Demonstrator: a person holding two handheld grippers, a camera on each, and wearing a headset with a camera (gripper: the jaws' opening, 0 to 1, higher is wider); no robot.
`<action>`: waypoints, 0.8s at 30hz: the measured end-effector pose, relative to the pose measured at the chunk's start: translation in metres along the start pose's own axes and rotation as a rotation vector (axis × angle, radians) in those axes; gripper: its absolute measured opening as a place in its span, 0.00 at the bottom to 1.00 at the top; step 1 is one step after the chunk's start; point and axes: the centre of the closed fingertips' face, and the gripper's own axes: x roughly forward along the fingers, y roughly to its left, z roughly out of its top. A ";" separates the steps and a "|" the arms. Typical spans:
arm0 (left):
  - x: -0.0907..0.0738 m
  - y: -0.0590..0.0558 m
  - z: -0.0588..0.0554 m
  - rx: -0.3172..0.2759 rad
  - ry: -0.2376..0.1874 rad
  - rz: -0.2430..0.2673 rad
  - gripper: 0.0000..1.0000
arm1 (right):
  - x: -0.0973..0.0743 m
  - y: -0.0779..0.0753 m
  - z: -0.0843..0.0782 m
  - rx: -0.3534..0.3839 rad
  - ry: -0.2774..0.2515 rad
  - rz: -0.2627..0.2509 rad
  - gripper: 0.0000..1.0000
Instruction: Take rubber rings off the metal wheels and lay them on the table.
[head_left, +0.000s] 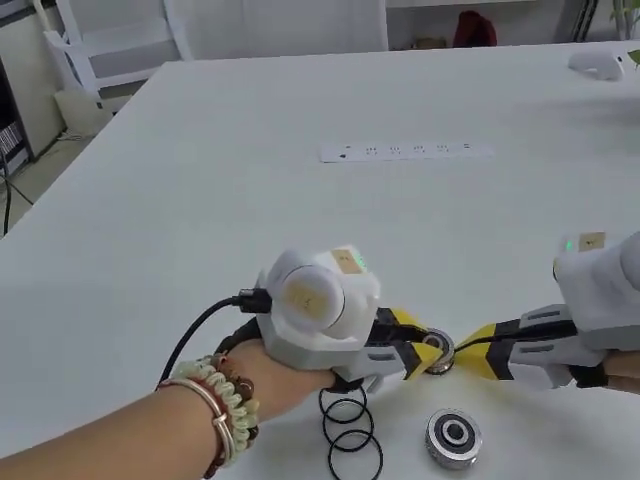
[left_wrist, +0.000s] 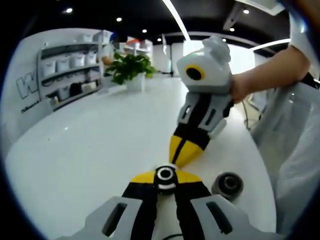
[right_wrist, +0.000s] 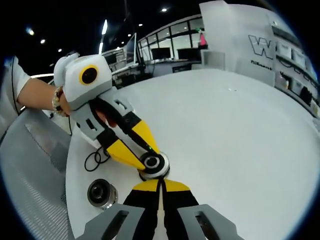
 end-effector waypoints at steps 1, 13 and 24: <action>0.000 -0.001 0.000 0.001 -0.002 0.000 0.14 | 0.000 0.000 0.000 0.016 0.004 0.003 0.00; -0.001 -0.002 0.000 0.024 -0.018 0.012 0.13 | -0.002 -0.001 0.001 0.370 -0.032 0.037 0.00; -0.002 -0.001 -0.001 0.012 -0.061 0.009 0.13 | -0.002 0.002 0.001 0.499 -0.050 0.033 0.00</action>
